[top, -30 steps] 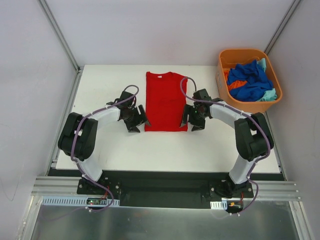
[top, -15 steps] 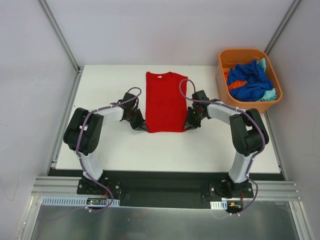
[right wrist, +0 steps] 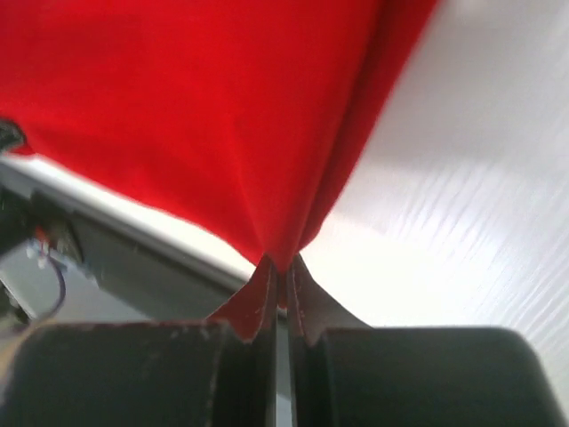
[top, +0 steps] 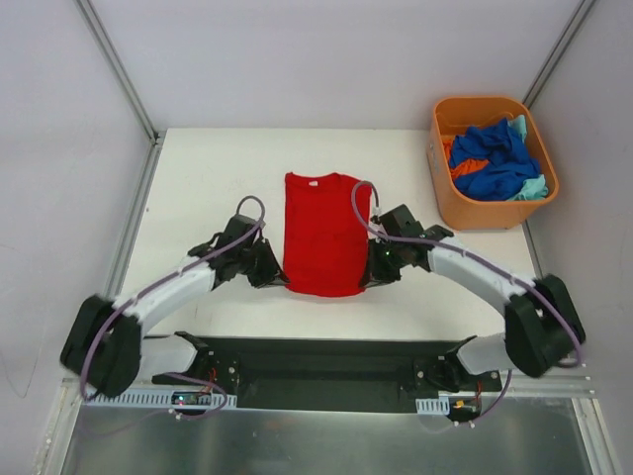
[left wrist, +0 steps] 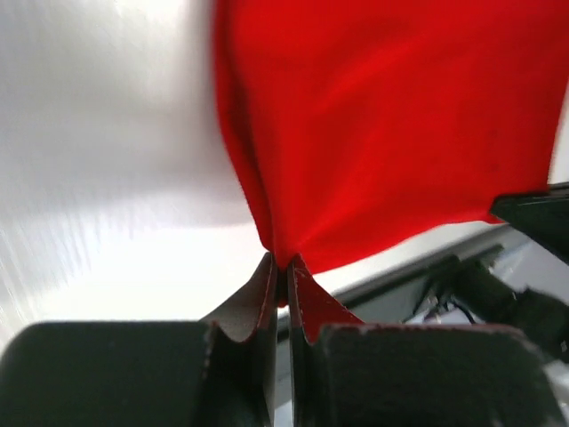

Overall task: Fold and stack the t-shirts
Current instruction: Grab one side of the 2/3 rectangular tshirt with both arms, then fold the long partially folded tshirt into a neat square

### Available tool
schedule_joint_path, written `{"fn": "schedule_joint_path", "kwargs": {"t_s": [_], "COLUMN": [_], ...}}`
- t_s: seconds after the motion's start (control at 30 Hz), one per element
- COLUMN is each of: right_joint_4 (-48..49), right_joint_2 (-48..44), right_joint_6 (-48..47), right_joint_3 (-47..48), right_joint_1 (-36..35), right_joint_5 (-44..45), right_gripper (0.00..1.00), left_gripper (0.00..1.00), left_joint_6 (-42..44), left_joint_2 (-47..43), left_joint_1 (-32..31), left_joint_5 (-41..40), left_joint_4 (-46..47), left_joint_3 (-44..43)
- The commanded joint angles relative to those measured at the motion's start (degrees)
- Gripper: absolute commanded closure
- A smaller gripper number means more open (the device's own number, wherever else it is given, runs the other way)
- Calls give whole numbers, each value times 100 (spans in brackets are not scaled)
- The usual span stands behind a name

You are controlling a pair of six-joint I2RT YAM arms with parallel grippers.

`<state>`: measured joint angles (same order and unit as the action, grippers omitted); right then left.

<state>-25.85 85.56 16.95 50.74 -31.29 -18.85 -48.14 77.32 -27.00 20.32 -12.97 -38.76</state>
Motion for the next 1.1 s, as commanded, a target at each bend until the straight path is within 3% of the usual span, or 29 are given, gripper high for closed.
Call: {"fn": "schedule_joint_path", "kwargs": {"t_s": [0.0,0.17,0.3,0.57,0.77,1.07], "right_joint_4": [-1218,-1888,-2406,-2548,-2355,-2004], "right_joint_2": [-1479,-2657,-2948,-2659,-2351,-1060], "right_joint_6": [-78,-112,-367,-614,-825,-1071], "right_joint_3": [67,557,1086,1158,1280,1588], "right_joint_1": [-641,-905,-897,-124,518,1406], "right_joint_5": [-223,-225,100,110,136,-496], "right_gripper": [99,97,95,95,96,97], "left_gripper": [100,100,100,100,100,100], "left_joint_6": [-397,-530,-285,6,366,692], "left_joint_2": [-1788,-2773,-2705,-1932,-817,668], "left_joint_1": [-488,-648,-648,-640,-569,-139], "left_joint_5": [-361,-563,-731,-1266,-1452,-1224], "left_joint_4": [-179,-425,-522,-601,-601,-610], "left_joint_3": [176,-52,-482,-1467,-2231,-3268]}}
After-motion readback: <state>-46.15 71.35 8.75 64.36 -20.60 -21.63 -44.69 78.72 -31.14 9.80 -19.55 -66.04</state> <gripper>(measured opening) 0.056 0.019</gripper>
